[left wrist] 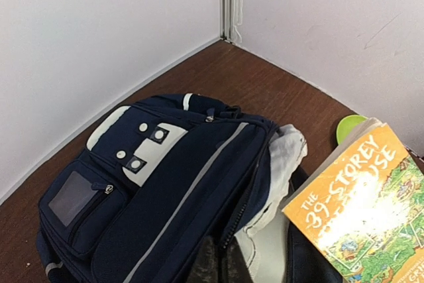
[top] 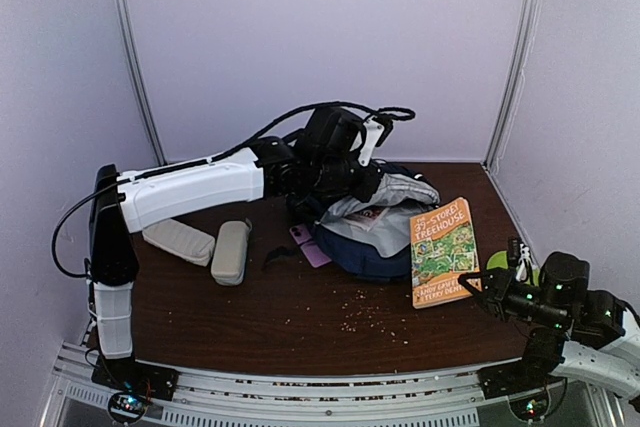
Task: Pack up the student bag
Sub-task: Place the book in the student bag.
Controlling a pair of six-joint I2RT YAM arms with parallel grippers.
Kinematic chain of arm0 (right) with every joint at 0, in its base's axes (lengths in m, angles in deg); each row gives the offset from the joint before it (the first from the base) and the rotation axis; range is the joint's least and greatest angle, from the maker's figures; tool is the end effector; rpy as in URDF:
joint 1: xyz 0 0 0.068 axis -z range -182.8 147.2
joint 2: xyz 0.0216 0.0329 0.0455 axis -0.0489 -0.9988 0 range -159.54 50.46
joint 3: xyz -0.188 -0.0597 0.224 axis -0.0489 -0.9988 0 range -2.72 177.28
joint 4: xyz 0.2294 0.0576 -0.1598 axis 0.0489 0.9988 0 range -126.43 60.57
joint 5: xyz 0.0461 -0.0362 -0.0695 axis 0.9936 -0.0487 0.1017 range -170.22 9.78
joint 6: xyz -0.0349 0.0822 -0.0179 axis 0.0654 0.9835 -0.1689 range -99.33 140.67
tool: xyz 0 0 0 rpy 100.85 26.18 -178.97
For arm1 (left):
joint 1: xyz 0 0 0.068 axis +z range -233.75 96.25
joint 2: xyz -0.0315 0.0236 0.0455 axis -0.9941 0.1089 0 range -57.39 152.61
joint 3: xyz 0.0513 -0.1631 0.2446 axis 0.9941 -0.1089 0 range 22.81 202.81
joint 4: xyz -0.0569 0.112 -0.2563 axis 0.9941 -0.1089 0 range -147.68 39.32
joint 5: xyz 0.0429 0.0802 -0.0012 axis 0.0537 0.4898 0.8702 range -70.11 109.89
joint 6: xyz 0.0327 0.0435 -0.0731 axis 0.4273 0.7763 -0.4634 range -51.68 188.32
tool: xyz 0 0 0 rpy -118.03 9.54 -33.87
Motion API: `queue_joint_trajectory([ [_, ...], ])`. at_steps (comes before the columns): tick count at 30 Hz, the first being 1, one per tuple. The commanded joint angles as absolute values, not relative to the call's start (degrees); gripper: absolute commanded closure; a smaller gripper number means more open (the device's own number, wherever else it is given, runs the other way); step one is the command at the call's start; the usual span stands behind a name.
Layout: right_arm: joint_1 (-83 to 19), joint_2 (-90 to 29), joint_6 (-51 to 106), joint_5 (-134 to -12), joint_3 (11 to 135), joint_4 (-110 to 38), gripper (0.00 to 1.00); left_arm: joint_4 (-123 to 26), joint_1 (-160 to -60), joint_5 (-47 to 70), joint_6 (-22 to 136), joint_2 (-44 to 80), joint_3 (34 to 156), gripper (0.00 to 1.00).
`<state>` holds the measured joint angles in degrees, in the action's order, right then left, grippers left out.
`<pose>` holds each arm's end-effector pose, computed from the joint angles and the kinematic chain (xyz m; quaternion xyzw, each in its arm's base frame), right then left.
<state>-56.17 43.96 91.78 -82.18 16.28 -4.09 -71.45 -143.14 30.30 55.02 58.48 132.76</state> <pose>0.0791 0.1016 0.2108 0.1359 0.8069 0.5020 0.2800 0.2977 -0.4743 0.3373 0.2881 0.7987 -0.2475 0.4667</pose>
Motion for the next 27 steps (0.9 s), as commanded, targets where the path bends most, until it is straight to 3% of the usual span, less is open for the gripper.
queue_joint_trajectory([
  [1,-56.2,48.0,96.2,-81.8,14.1,-18.2,1.0,-58.3,-143.7,24.2,53.0,57.7,133.9,1.0],
  [19,-56.3,41.7,111.5,-80.9,0.4,-40.6,1.0,-50.8,-147.3,13.7,55.8,53.8,121.9,1.0],
  [27,-56.2,27.4,112.9,-78.3,-0.2,-53.3,1.0,-47.0,-147.9,10.9,55.5,51.3,118.2,1.0],
])
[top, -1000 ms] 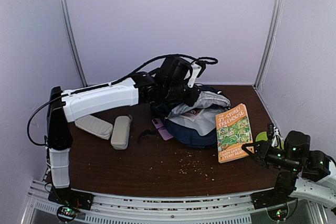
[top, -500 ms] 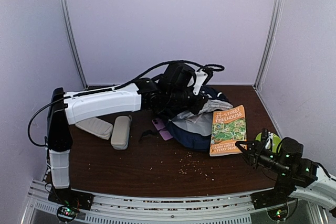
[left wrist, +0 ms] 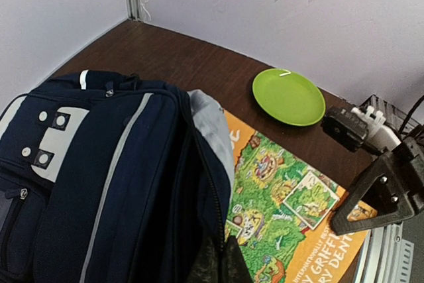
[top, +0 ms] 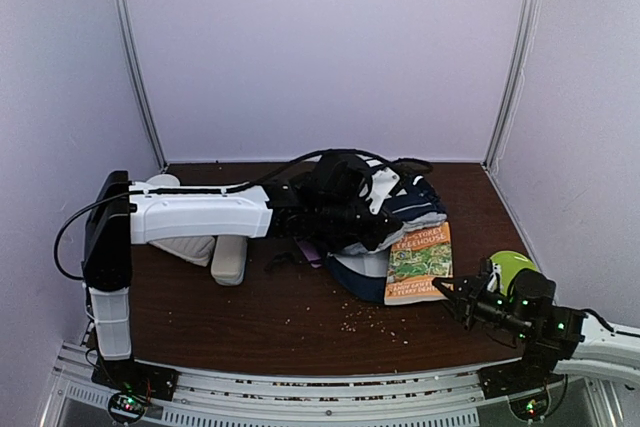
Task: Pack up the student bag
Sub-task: Place the book in the student bag.
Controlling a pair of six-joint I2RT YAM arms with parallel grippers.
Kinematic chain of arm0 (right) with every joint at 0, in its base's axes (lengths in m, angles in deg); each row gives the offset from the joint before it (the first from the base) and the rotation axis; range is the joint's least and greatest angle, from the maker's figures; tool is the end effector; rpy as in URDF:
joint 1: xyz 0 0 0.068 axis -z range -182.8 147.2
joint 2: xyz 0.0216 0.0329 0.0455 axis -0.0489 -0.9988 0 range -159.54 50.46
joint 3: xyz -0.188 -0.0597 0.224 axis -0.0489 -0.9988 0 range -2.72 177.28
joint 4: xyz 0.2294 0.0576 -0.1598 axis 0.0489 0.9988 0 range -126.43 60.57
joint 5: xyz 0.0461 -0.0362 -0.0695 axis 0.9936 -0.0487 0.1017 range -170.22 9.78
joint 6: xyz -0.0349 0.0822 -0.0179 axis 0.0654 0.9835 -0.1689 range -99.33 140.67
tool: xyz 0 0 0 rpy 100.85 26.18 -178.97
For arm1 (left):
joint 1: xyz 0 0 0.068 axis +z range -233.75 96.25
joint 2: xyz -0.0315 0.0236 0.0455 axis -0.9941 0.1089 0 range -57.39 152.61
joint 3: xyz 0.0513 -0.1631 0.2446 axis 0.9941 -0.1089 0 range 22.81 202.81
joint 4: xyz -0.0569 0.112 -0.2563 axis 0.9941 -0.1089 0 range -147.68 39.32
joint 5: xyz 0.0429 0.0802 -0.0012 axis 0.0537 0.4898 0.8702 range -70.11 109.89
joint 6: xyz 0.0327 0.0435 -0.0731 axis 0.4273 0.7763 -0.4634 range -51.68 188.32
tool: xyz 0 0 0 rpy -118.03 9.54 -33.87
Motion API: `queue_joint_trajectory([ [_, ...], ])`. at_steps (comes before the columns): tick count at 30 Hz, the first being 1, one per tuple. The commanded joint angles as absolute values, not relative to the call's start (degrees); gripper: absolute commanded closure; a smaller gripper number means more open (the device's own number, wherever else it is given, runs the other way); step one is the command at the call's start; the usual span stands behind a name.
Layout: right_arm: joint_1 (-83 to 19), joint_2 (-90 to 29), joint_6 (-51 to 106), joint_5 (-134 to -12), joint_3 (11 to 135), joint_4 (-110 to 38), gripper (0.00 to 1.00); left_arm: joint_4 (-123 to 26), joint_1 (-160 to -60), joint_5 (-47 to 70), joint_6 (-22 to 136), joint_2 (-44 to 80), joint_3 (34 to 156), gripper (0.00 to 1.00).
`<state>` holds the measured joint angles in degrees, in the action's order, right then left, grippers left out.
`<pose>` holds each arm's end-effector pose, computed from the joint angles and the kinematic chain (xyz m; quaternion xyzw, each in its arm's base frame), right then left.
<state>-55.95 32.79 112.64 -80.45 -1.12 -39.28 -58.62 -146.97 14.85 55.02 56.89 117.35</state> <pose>0.1030 0.1368 0.1489 0.2617 0.7388 0.5920 0.1876 0.2422 -0.4958 0.2712 0.3814 0.7655 -0.3496 0.3826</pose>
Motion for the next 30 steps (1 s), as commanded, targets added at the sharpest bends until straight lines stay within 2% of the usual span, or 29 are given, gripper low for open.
queue_joint_trajectory([
  [1,-56.3,25.4,112.7,-78.1,0.1,-55.0,1.0,-46.8,-148.0,10.5,55.5,51.3,118.3,1.0],
  [15,-53.8,4.9,107.2,-72.4,3.8,-77.0,1.0,-44.5,-148.3,6.3,54.3,48.4,117.0,1.0],
  [30,-47.4,-20.5,104.4,-61.3,11.1,-92.1,1.0,-41.3,-148.4,2.5,52.2,46.2,114.3,1.0],
])
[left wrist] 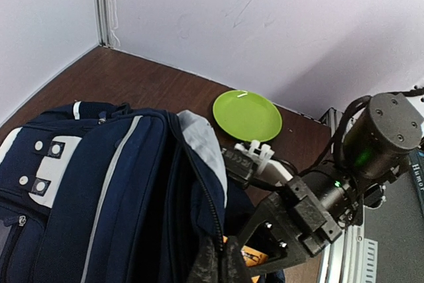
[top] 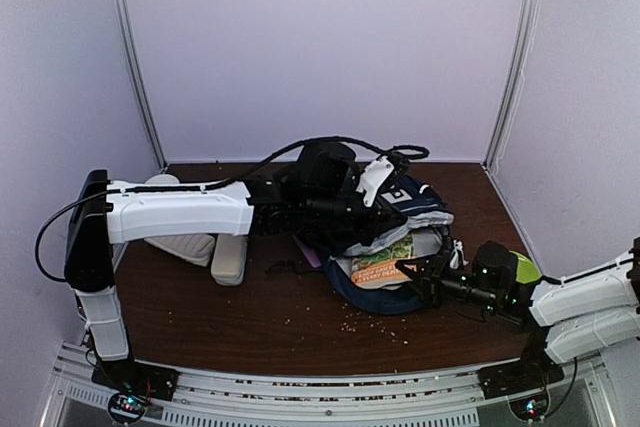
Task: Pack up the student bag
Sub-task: Place the book in the student bag.
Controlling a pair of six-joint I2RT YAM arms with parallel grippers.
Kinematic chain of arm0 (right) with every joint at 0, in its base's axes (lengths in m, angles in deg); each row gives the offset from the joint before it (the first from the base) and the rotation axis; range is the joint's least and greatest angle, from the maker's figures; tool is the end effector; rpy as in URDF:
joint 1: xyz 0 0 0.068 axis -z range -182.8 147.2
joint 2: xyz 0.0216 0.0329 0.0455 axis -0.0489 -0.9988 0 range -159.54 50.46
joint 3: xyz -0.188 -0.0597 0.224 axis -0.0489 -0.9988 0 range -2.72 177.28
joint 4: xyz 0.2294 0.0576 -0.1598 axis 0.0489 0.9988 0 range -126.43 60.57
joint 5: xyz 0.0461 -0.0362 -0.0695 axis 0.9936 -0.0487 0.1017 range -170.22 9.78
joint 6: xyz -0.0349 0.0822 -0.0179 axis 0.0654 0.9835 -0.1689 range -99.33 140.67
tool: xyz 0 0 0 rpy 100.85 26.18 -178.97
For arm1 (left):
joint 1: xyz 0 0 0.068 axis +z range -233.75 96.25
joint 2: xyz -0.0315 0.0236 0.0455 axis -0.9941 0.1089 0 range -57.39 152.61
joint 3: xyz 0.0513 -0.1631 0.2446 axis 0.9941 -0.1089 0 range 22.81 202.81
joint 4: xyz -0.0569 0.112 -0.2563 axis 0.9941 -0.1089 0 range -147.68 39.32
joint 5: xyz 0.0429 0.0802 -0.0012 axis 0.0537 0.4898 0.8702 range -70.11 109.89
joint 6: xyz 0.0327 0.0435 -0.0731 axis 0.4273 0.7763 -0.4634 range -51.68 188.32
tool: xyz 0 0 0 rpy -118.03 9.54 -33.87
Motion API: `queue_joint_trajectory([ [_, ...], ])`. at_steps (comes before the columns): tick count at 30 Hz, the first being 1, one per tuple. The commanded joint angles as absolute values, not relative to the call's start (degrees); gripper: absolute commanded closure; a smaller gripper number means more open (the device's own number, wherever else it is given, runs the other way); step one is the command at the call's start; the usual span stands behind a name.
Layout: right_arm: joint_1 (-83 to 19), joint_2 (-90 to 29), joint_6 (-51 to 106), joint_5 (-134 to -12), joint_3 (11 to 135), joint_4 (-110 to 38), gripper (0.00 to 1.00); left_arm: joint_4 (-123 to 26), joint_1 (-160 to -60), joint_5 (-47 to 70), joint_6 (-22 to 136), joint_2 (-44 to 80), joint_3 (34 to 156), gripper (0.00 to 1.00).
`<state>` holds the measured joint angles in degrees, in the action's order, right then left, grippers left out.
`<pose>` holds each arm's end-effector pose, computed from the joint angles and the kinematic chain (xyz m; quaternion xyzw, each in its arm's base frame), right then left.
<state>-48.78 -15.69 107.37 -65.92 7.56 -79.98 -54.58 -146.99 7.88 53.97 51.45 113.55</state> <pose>0.1617 0.1963 0.1563 0.1957 0.7517 0.6089 0.1609 0.2244 -0.4828 0.3037 0.3945 0.7264 -0.4160 0.3791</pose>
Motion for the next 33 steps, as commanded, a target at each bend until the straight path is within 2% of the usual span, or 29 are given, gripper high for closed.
queue_joint_trajectory([
  [1,-47.0,-22.7,104.3,-60.7,11.5,-93.4,1.0,-41.1,-148.4,2.2,52.0,46.1,114.2,1.0],
  [13,-42.0,-43.4,104.3,-57.0,19.0,-104.4,1.0,-37.4,-148.4,0.7,49.6,43.5,109.6,1.0],
  [33,-36.1,-54.2,96.7,-64.5,30.9,-86.9,0.99,-33.9,-148.4,3.8,46.9,43.6,106.0,1.0],
])
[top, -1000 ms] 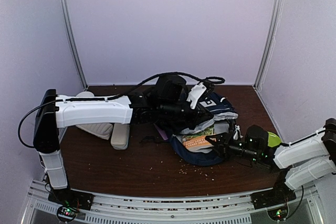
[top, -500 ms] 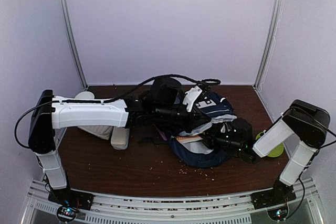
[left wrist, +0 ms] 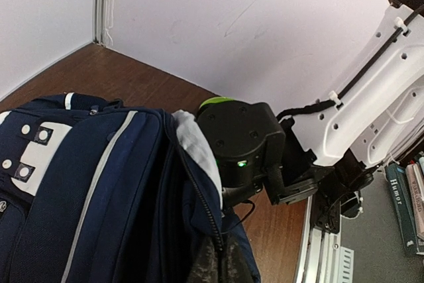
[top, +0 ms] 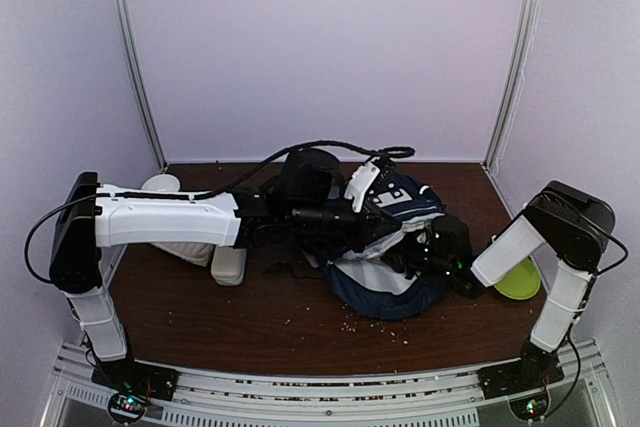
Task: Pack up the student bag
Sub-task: Place the book in the student bag.
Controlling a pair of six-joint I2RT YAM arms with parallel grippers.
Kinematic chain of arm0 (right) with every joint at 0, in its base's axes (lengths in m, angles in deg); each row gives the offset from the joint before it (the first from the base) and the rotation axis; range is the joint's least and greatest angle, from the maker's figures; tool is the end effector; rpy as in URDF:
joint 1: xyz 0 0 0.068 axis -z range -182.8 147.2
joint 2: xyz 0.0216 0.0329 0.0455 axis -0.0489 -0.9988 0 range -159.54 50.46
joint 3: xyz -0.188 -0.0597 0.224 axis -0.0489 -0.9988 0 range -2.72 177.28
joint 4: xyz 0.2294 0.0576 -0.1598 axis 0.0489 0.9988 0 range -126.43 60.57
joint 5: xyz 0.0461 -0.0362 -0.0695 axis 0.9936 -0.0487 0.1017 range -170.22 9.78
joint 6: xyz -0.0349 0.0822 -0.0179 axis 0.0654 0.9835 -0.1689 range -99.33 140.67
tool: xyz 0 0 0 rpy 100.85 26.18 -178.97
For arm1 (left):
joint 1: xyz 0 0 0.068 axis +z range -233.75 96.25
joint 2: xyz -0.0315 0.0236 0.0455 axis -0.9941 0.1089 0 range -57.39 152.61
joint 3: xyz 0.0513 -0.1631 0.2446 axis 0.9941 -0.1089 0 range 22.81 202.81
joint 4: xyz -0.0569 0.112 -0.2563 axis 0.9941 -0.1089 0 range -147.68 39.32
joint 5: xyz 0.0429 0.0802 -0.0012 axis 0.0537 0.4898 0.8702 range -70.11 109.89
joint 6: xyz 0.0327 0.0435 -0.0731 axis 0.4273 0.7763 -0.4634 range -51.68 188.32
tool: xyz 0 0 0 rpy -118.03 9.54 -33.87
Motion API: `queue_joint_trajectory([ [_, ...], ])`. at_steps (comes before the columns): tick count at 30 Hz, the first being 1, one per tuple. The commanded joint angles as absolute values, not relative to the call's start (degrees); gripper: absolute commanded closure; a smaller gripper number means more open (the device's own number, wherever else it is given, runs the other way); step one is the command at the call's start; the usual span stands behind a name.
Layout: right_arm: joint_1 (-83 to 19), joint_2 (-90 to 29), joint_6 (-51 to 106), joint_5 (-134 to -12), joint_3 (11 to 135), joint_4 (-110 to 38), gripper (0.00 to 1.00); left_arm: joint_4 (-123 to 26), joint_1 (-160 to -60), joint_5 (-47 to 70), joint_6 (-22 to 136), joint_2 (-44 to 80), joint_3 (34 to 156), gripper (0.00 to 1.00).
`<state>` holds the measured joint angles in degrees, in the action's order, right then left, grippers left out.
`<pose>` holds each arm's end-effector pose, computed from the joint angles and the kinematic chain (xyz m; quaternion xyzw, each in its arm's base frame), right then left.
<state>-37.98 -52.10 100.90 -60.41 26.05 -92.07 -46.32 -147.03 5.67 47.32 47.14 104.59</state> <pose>0.2780 0.2297 0.1071 0.2124 0.7755 0.5630 0.1910 0.2117 -0.4653 0.2970 0.3578 0.7245 -0.4639 0.3631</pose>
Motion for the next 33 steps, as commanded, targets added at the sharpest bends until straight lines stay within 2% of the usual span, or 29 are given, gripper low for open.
queue_joint_trajectory([
  [1,-36.0,-54.7,96.2,-63.7,31.6,-86.8,0.93,-34.3,-148.4,4.6,47.1,43.9,106.3,1.0],
  [4,-36.1,-53.1,94.9,-62.3,31.3,-85.7,0.66,-35.9,-148.3,6.4,47.7,45.0,107.4,1.0],
  [7,-36.2,-49.2,92.9,-62.4,30.0,-81.8,0.49,-35.8,-147.9,8.1,47.2,46.0,108.2,1.0],
  [11,-36.5,-45.3,92.2,-61.6,28.0,-78.8,0.38,-36.2,-147.2,9.5,46.0,47.5,110.0,1.0],
  [17,-37.5,-40.5,90.3,-62.1,25.8,-71.9,0.32,-39.8,-146.4,12.5,46.5,49.0,113.2,1.0],
  [25,-38.5,-37.7,90.8,-62.7,22.6,-69.9,0.35,-40.9,-146.1,14.0,47.2,49.1,114.1,1.0],
  [27,-38.9,-37.6,91.2,-62.9,22.3,-71.6,0.43,-40.9,-146.0,13.7,47.1,49.3,114.3,1.0],
  [30,-39.0,-39.5,92.8,-62.6,23.0,-75.5,0.63,-40.5,-146.0,11.4,46.6,49.6,114.7,1.0],
  [33,-39.2,-42.5,94.7,-62.2,24.5,-79.1,0.76,-40.5,-146.1,9.5,45.8,49.5,114.6,1.0],
])
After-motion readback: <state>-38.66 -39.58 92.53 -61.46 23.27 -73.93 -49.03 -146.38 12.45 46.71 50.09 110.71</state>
